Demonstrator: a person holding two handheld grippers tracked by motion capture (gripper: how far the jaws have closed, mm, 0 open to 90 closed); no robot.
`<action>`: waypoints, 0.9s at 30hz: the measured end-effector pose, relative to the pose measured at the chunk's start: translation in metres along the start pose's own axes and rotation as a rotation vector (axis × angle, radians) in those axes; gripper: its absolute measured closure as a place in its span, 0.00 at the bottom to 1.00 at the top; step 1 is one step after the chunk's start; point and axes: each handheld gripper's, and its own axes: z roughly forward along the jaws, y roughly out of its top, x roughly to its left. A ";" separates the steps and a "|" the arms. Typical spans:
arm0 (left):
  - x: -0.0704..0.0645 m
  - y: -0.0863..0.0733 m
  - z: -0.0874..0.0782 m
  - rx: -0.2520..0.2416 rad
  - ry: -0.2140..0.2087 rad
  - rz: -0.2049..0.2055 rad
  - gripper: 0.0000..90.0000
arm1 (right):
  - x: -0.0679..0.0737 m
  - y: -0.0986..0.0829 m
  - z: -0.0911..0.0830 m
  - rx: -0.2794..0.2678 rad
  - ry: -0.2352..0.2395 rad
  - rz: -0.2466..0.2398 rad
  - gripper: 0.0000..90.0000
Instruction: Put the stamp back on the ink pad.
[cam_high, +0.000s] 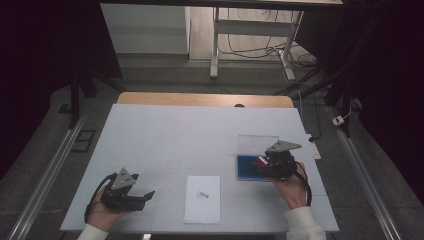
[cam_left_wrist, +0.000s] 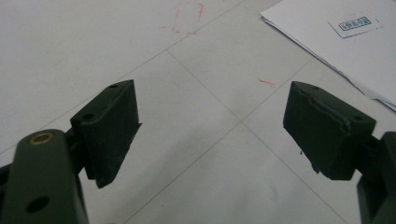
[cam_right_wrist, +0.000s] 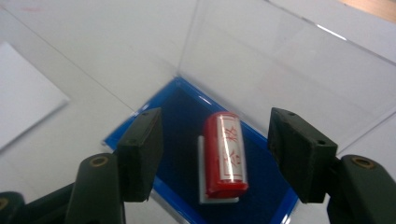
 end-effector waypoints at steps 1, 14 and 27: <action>0.000 0.000 0.000 -0.002 -0.001 -0.001 0.21 | 0.001 -0.001 -0.002 -0.013 0.011 0.002 0.39; -0.002 -0.002 -0.004 -0.029 -0.003 -0.025 0.20 | 0.004 -0.035 -0.041 -0.142 0.105 -0.030 0.38; -0.011 -0.006 -0.005 -0.033 -0.007 -0.024 0.20 | 0.006 -0.081 -0.054 -0.144 0.086 -0.084 0.38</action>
